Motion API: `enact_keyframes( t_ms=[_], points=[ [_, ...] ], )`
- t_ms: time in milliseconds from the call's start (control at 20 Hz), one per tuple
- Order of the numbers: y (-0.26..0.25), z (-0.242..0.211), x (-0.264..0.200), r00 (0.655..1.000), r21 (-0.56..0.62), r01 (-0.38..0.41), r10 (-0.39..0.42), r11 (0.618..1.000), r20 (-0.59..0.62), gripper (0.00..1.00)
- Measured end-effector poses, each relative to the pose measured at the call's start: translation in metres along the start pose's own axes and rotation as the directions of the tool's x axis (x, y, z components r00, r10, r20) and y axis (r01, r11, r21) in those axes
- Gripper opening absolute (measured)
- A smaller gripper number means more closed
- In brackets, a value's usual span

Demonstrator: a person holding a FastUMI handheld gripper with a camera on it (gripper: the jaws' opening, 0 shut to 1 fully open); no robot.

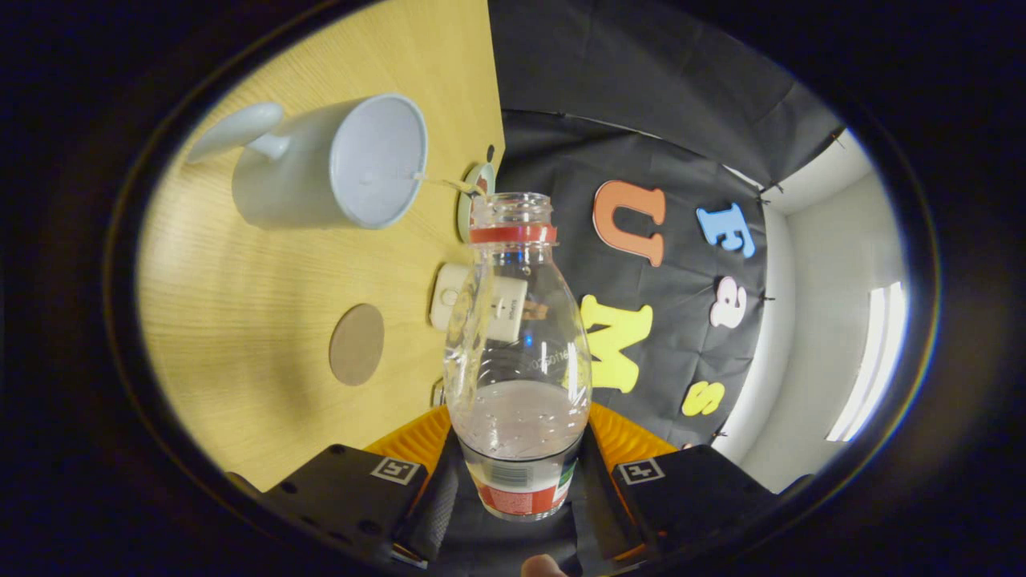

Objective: Take the bottle from table, then pour the juice into the cup, finally place the bottle on the coaster

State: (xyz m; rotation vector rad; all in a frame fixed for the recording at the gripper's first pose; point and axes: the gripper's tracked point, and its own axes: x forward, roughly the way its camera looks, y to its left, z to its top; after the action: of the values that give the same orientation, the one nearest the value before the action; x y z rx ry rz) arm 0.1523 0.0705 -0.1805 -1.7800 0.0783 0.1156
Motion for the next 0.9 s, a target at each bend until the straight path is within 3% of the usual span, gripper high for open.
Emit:
enact_keyframes(
  t_ms=[900],
  points=[
    [-0.02,-0.002,-0.002,1.0,-0.071,0.025,-0.025,0.997,0.001,0.75]
  ],
)
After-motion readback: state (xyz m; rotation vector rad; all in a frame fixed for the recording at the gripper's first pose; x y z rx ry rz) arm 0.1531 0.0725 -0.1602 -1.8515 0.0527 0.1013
